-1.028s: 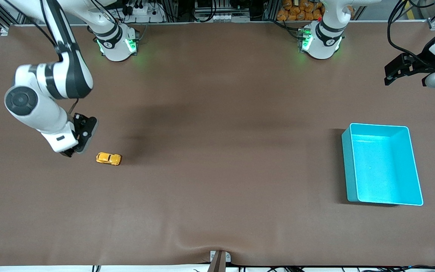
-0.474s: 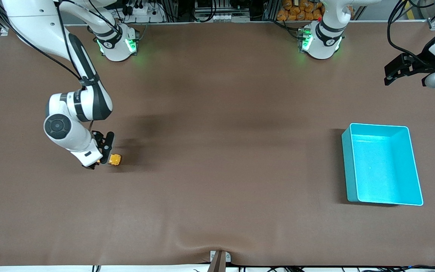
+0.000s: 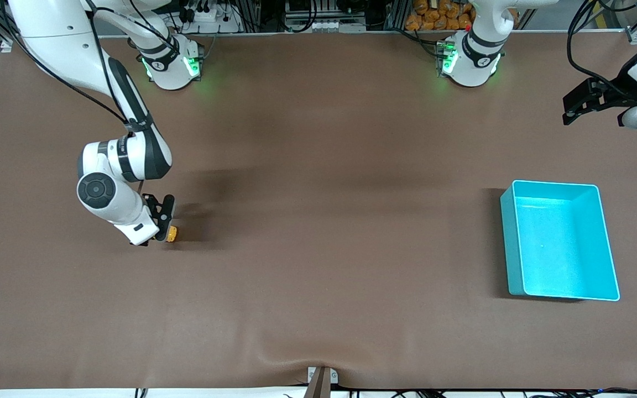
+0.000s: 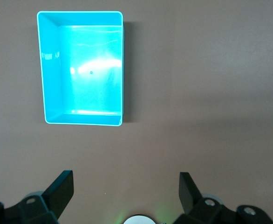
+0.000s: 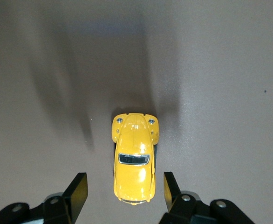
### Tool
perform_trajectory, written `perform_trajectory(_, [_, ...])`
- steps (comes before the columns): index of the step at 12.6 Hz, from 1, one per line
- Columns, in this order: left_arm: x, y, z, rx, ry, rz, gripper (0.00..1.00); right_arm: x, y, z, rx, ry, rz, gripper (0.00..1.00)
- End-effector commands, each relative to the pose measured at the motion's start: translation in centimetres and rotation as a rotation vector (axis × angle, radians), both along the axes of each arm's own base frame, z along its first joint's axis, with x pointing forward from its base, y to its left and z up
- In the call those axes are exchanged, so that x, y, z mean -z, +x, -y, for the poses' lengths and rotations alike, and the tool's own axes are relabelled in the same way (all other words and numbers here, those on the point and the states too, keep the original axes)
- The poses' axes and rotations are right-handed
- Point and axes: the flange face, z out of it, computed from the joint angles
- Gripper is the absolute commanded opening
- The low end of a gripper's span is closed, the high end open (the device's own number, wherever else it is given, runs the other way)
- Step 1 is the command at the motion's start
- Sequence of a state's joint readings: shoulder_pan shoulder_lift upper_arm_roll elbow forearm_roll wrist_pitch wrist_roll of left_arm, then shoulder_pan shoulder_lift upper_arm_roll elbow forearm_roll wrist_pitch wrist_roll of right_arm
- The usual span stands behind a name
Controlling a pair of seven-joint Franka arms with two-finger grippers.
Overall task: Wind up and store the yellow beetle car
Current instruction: 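Close the right gripper on the yellow car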
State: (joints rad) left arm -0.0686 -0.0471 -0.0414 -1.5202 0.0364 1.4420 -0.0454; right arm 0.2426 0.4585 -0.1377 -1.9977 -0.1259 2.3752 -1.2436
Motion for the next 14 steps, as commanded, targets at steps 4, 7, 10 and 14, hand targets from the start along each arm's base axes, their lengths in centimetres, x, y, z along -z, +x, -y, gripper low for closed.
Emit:
perform_trajectory(4, [-0.2, -0.1, 0.0, -0.013, -0.001, -0.008, 1.0, 2.5, 1.0, -0.3, -0.019, 0.012, 0.022, 0.7])
perform_trajectory(7, [-0.1, -0.2, 0.0, -0.011, -0.001, -0.012, 1.0, 2.8, 1.1, -0.2, -0.022, 0.012, 0.027, 0.65])
perform_trajectory(10, [-0.1, -0.2, 0.0, -0.013, 0.001, -0.011, 1.0, 3.5, 0.9, -0.5, -0.027, 0.012, 0.02, 0.34])
perform_trajectory(14, [0.1, -0.2, 0.0, -0.013, -0.001, -0.014, 1.0, 3.5, 0.2, -1.1, -0.111, 0.024, -0.025, 0.09])
